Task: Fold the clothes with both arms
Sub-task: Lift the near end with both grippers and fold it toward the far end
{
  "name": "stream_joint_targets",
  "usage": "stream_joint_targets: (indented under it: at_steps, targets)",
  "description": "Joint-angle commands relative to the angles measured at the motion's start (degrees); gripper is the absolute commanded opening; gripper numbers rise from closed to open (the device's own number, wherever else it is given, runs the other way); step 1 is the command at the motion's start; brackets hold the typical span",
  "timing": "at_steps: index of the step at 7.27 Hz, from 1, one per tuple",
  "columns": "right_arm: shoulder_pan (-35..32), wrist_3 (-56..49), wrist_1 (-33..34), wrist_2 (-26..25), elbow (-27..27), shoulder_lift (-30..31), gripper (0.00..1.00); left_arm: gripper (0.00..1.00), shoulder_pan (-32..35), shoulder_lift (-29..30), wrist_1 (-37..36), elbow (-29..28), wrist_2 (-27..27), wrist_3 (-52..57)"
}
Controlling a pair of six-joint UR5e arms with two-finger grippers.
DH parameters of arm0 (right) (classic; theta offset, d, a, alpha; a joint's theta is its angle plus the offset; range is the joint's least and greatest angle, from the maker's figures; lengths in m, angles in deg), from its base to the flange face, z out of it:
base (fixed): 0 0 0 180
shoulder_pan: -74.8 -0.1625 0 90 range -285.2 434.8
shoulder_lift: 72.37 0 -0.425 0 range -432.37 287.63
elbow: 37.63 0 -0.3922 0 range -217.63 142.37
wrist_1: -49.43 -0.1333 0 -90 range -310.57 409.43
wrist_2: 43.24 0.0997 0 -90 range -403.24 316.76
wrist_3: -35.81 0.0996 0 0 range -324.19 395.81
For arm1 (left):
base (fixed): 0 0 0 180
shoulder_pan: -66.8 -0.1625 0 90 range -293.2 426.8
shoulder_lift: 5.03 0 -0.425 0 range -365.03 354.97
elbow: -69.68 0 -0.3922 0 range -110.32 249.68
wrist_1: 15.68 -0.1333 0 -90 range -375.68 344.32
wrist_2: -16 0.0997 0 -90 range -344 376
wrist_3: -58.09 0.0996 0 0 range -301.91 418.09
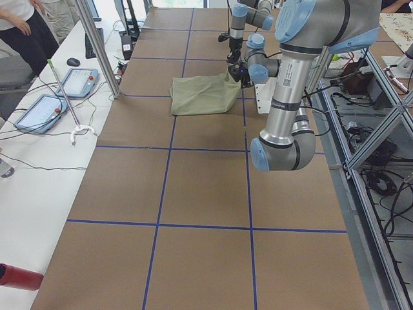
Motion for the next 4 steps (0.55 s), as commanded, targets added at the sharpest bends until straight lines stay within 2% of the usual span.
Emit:
stream_joint_targets:
  at_steps: [1, 3, 4]
  targets:
    - [-5.9, -1.7, -0.1, -0.6, 7.0, -6.4, 0.0, 0.0, 9.4, 5.2, 0.5, -7.2, -0.2, 3.3]
    - [-11.3, -5.7, -0.3, -0.4, 11.7, -10.0, 0.0, 0.0, 14.0, 5.8, 6.3, -14.1, -0.2, 6.0]
    - [-13.0, -7.0, -0.3, -0.3, 17.7, -14.2, 0.0, 0.0, 15.0, 6.1, 8.8, -16.8, -0.1, 6.2]
